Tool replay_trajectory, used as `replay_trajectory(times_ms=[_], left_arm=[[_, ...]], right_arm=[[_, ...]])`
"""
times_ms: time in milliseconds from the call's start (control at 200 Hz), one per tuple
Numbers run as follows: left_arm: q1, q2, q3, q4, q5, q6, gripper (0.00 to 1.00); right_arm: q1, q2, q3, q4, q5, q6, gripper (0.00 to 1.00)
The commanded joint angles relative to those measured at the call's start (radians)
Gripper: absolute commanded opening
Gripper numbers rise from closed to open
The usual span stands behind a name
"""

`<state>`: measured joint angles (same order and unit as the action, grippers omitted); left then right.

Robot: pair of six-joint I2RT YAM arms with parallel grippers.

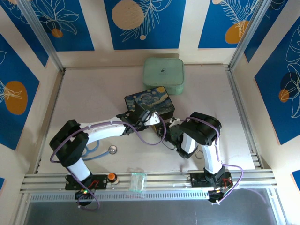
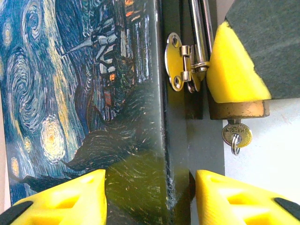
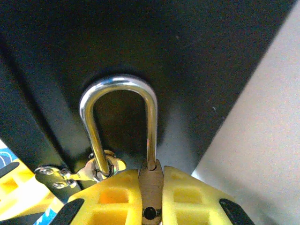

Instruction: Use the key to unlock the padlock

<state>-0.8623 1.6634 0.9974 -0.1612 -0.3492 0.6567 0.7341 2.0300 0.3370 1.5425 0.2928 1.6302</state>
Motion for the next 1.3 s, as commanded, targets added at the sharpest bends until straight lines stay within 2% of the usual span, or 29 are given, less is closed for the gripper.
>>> replay_trajectory(times_ms=[0,90,185,230,305,480,635,715,725,735,750,800,880,941,981,1066,1226,1296], left_arm=[[-0.010,0.070,-0.080,-0.238,0.074,-0.008,0.46],[-0.011,0.065,-0.085,-0.234,0.070,-0.012,0.46],[-0.014,0.057,-0.089,-0.236,0.069,-0.012,0.46],[-0.014,0.053,-0.092,-0.237,0.065,-0.011,0.46],[-0.014,0.055,-0.091,-0.233,0.062,-0.011,0.46],[-0.014,0.065,-0.092,-0.229,0.067,-0.011,0.46],[-0.020,0.074,-0.088,-0.231,0.067,-0.015,0.46],[-0.027,0.073,-0.092,-0.226,0.052,-0.015,0.42],[-0.027,0.073,-0.093,-0.223,0.050,-0.015,0.39],[-0.027,0.073,-0.094,-0.221,0.048,-0.014,0.32],[-0.029,0.073,-0.095,-0.216,0.043,-0.015,0.30],[-0.031,0.072,-0.097,-0.212,0.038,-0.014,0.30],[-0.032,0.073,-0.100,-0.204,0.040,-0.015,0.30],[-0.032,0.073,-0.103,-0.199,0.033,-0.016,0.31],[-0.032,0.071,-0.106,-0.197,0.030,-0.014,0.31],[-0.032,0.068,-0.109,-0.200,0.026,-0.012,0.31],[-0.034,0.077,-0.108,-0.192,0.027,-0.007,0.31],[-0.036,0.078,-0.108,-0.194,0.023,-0.005,0.31]], right_arm=[[-0.056,-0.013,-0.035,-0.140,0.068,0.087,0.00],[-0.067,-0.016,-0.049,-0.145,0.075,0.076,0.00],[-0.103,0.027,-0.067,-0.137,0.048,0.145,0.00],[-0.104,0.015,-0.072,-0.139,0.058,0.122,0.00],[-0.095,-0.045,-0.068,-0.150,0.060,-0.002,0.00],[-0.141,-0.047,-0.059,-0.141,-0.015,0.020,0.00],[-0.131,0.015,-0.014,-0.140,-0.069,-0.015,0.00],[-0.146,-0.013,-0.015,-0.139,-0.118,-0.130,0.00],[-0.147,-0.019,-0.016,-0.140,-0.126,-0.150,0.00],[-0.146,-0.028,-0.018,-0.139,-0.133,-0.165,0.00],[-0.143,-0.041,-0.023,-0.139,-0.140,-0.193,0.00],[-0.128,-0.081,-0.049,-0.144,-0.141,-0.257,0.00],[-0.137,-0.112,-0.088,-0.184,-0.144,-0.275,0.00],[-0.168,-0.077,-0.083,-0.157,-0.208,-0.289,0.00],[-0.190,-0.044,-0.075,-0.139,-0.249,-0.272,0.00],[-0.195,-0.021,-0.074,-0.138,-0.243,-0.247,0.00],[-0.159,-0.078,-0.051,-0.139,-0.194,-0.201,0.00],[-0.156,-0.111,-0.062,-0.139,-0.158,-0.134,0.00]])
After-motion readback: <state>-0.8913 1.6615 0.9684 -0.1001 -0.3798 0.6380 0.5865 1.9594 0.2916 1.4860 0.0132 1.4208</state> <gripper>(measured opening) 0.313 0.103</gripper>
